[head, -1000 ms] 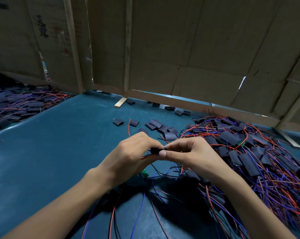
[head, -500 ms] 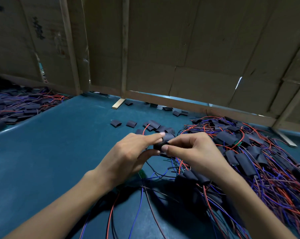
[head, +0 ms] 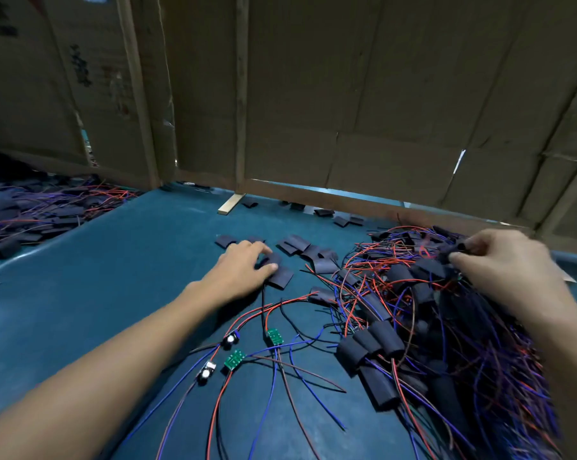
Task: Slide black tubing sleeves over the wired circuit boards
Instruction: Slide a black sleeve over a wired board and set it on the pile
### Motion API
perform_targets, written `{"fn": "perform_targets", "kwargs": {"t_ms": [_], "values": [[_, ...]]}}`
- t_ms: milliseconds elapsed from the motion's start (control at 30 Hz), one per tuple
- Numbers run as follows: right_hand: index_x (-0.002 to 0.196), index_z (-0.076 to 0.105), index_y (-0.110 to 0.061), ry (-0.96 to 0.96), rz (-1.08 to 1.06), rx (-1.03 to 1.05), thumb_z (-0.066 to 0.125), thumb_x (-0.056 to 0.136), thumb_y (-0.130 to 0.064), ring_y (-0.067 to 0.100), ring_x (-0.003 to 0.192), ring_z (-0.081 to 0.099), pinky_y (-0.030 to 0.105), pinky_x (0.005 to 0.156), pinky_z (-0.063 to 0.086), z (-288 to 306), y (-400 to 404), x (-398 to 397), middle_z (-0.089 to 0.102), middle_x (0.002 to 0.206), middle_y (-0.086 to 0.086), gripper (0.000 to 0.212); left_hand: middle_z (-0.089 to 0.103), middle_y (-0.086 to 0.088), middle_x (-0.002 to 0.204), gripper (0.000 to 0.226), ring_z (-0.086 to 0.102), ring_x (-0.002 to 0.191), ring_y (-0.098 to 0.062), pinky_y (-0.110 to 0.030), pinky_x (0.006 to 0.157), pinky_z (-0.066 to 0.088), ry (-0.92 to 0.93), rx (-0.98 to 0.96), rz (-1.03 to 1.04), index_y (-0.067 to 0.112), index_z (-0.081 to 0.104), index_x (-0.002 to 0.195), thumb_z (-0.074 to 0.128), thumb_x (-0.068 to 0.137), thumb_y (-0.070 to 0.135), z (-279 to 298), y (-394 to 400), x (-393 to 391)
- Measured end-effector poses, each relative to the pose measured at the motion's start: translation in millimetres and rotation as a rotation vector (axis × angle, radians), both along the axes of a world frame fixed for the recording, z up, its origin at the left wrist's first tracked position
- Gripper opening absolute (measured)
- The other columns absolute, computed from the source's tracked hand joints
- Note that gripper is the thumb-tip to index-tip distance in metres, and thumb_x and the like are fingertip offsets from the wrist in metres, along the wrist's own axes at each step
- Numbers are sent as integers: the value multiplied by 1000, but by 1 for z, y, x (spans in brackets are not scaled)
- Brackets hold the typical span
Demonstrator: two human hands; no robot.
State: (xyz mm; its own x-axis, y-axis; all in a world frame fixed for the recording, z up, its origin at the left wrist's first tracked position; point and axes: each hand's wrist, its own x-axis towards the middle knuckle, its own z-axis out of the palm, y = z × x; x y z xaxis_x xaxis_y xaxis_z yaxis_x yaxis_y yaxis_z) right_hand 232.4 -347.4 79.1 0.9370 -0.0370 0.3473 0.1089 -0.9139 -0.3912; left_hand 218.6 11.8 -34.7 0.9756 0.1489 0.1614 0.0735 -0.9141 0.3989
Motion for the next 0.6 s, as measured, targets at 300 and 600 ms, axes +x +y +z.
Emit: {"fn": "perform_targets", "kwargs": {"t_ms": [300,600], "values": [[140,53,-19,-43,-44,-61,67,90,-44,44,127,45,54,103,33,5,16,-7,51,135,22,58,64,-6,118,50,60,109,-27,-43,95,52,118,-61,89,23,52,132,63,83,24,22,-5,16],[121,68,-24,23,828,-8,67,93,-38,9,95,62,27,92,47,-36,105,-65,68,107,-7,31,64,11,93,57,63,86,-12,-30,75,51,-47,-242,131,36,51,129,71,76,28,16,17,-22]]}}
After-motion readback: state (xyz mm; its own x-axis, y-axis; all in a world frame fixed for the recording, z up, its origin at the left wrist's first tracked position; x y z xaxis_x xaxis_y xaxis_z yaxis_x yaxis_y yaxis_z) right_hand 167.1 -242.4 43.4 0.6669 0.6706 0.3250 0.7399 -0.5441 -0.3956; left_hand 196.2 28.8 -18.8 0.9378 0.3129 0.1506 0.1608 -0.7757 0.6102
